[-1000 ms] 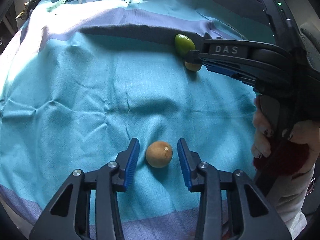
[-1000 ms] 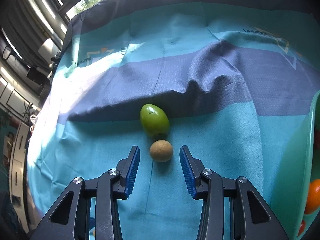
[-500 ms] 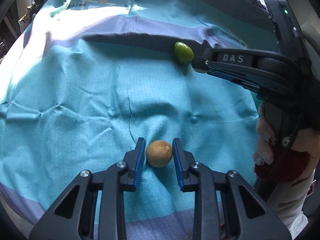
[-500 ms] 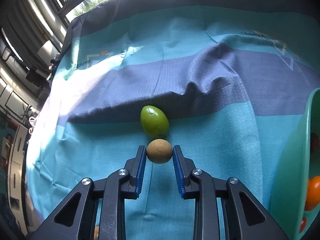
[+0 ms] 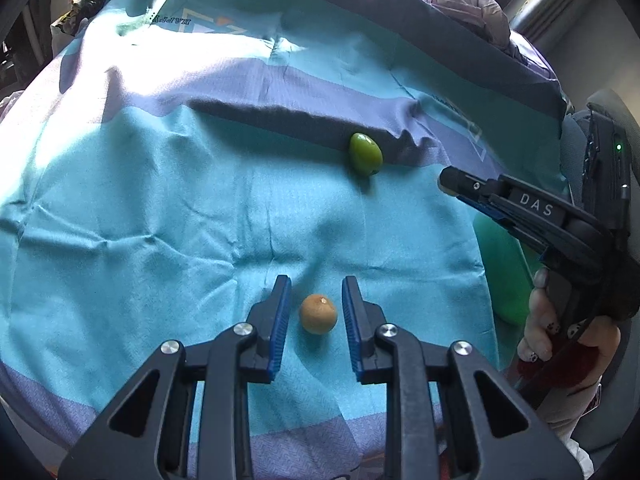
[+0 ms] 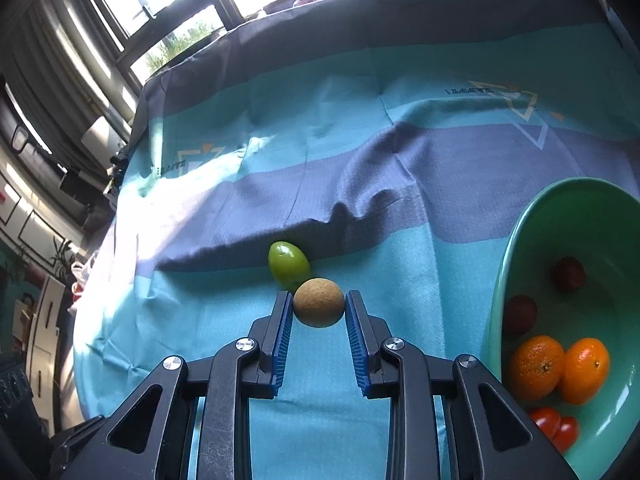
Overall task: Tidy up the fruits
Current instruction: 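Move the left gripper to the brown round fruit and close on it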
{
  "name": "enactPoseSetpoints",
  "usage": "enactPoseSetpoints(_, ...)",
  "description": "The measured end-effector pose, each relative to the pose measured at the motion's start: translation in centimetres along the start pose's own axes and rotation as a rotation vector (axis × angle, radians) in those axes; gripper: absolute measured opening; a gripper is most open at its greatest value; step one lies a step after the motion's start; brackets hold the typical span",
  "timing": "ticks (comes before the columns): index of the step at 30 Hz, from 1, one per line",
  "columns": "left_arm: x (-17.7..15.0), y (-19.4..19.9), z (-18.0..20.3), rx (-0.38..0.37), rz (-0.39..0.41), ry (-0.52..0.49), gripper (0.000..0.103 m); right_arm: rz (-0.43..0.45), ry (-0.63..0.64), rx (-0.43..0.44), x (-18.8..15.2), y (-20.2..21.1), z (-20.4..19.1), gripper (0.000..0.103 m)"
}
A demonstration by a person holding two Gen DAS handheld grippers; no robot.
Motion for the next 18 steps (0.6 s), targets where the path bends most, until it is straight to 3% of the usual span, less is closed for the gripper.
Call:
enactPoseSetpoints(3, -0.6, -1.0, 0.0, 0.047, -0.019, -0.022, 0.026, -0.004, -0.002, 0.001, -0.1, 0.1, 0.1, 0.029)
enactPoseSetpoints(6, -1.7, -2.2, 0.5, 0.049, -0.078, -0.046, 0.027, -0.007, -0.005, 0.000, -0.1, 0.0, 0.1, 0.029)
enactPoseSetpoints(10, -2.0, -2.9, 0.2, 0.075, -0.095, -0.056, 0.031, -0.007, 0.001, -0.001, -0.2, 0.1, 0.0, 0.029)
enactPoseSetpoints(14, -2.3, -3.6, 0.4, 0.051, -0.121, -0.046, 0.031, -0.003, 0.009, -0.001, -0.2, 0.3, -0.1, 0.029)
enactPoseSetpoints(18, -2.2, -4.2, 0.4, 0.081, -0.113, -0.054, 0.026, -0.003, 0.008, 0.001, -0.3, 0.3, -0.1, 0.029)
Point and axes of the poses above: each gripper's, at about its wrist camera, not at the fingertips, and y roughly against the way its jaws point, z to its right, x to its top, the point moved 9 cm from there along -y, roughly the way its jaws point, and after that the axes turned 1 degree about y, right-handed, at the moved point
